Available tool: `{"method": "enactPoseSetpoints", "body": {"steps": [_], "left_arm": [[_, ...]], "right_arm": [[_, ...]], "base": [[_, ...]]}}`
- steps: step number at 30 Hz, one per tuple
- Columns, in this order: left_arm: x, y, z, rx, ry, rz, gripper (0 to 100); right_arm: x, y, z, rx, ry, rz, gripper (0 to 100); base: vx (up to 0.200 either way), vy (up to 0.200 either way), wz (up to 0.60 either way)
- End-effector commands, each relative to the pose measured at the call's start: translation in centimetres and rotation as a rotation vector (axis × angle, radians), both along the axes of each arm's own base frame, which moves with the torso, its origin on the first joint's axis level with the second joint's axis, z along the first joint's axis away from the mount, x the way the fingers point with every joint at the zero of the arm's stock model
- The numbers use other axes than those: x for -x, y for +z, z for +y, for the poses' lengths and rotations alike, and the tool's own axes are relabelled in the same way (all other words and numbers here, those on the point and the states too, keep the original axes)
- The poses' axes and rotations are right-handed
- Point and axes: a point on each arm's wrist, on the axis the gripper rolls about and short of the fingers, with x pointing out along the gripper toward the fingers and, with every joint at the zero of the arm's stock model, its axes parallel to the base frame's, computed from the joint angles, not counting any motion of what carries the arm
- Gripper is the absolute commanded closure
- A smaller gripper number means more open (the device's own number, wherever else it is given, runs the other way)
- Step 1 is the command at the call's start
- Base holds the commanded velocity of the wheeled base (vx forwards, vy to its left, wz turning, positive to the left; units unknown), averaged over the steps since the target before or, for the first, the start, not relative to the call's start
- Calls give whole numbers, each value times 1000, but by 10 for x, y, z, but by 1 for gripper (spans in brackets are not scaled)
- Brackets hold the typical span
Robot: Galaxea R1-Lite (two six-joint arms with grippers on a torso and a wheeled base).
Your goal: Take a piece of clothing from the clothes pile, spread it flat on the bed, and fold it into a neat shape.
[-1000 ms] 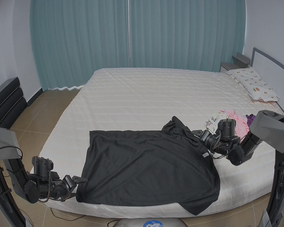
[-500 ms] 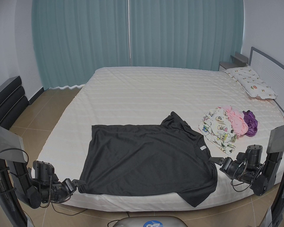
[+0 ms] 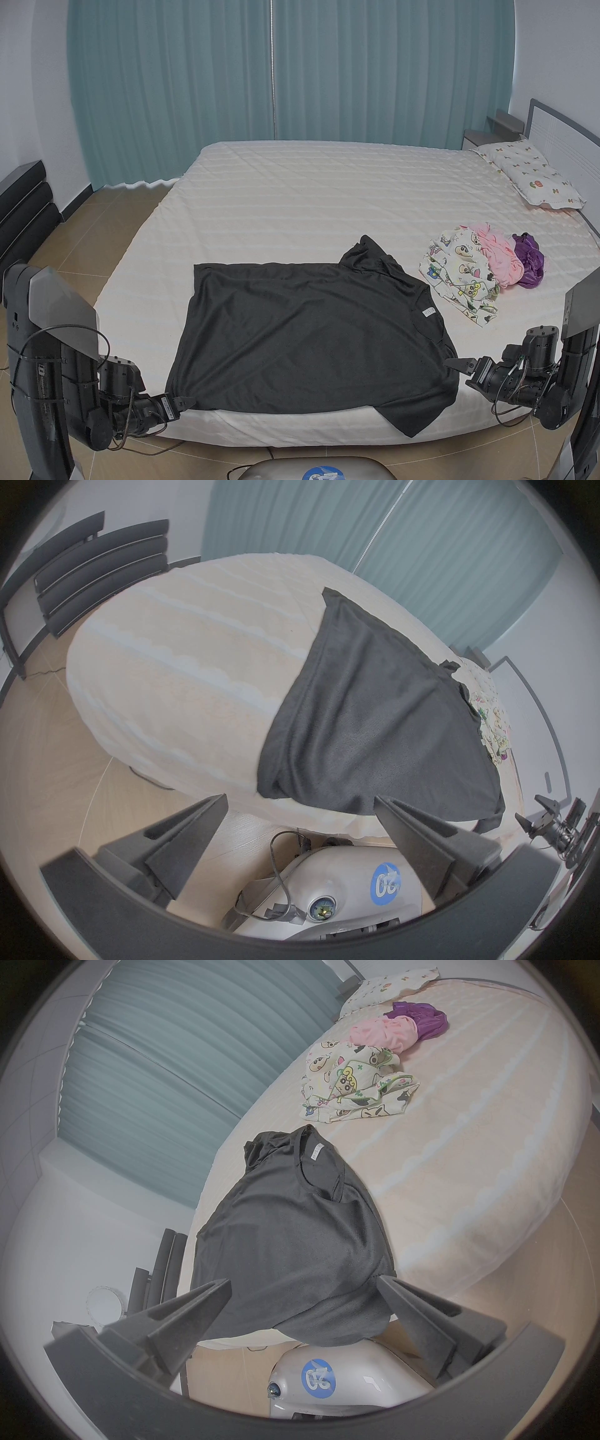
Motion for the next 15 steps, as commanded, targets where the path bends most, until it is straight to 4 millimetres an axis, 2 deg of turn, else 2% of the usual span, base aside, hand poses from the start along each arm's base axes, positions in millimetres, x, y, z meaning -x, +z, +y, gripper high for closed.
{"method": "enactPoseSetpoints", "body": {"steps": [1,5,11,12,15], "left_arm": [[-7,-6,-7,-1,-26,-4,0],[-19,-11,-7,-15,-14,-2,0],[-21,-11,-5,-16,-3,0,0],[-30,-11,-4,-34,23,-25,0],[-31,-11,-3,-36,36,-30,0]], "right_arm": [[4,-1,-1,-1,-3,11,0],[3,0,-3,-13,-22,13,0],[3,-1,-4,-20,-32,18,0],[3,-1,-3,-20,-27,18,0],[3,0,-3,-19,-28,16,0]], "base": [[0,0,0],[0,0,0],[0,0,0],[0,0,0],[0,0,0]]}}
